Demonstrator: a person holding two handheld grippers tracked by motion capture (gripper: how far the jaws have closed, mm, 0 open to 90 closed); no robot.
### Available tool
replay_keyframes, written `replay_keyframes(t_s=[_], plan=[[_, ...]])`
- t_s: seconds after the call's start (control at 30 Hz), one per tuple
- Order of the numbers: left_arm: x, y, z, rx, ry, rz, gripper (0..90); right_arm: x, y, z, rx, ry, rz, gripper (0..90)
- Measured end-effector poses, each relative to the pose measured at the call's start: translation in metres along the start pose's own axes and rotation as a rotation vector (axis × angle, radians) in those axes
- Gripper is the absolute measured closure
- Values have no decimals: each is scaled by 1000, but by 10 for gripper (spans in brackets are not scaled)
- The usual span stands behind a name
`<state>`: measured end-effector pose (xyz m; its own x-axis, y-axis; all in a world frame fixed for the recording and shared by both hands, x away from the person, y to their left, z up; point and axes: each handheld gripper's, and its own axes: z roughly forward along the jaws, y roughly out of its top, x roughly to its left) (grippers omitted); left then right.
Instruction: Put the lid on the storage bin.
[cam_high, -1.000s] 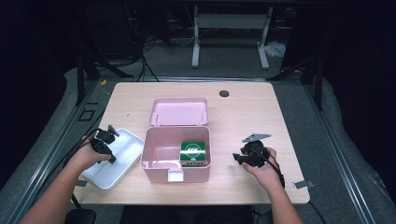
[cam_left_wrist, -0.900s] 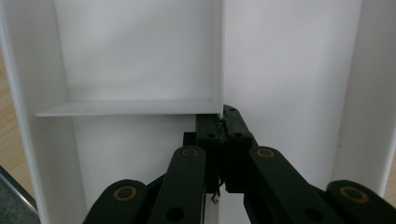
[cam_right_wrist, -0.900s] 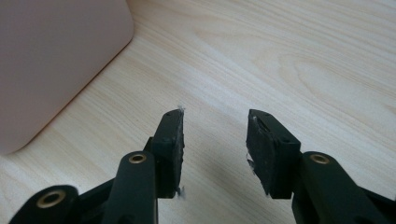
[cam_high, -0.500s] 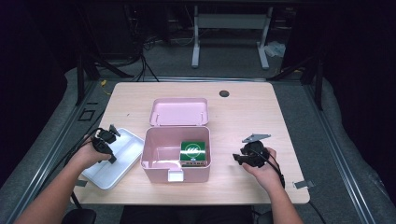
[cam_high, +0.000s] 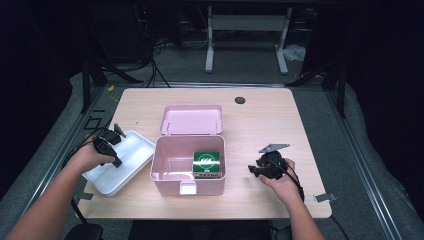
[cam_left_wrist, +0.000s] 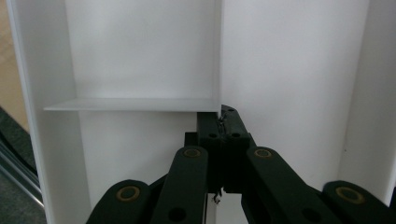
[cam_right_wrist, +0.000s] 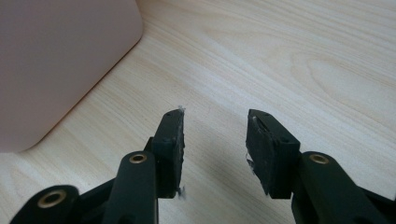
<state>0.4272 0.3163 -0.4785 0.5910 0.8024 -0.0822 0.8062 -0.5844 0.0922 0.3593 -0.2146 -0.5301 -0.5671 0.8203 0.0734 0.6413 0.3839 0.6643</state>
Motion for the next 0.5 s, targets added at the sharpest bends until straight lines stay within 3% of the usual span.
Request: replay_keyframes(t_s=[0.23, 0.5], plan=[[1, -2, -31, -27, 22, 34, 893, -1, 0, 0, -1, -2, 5, 563], [2, -8, -49, -39, 23, 29, 893, -1, -1, 0, 0, -1, 4, 563]])
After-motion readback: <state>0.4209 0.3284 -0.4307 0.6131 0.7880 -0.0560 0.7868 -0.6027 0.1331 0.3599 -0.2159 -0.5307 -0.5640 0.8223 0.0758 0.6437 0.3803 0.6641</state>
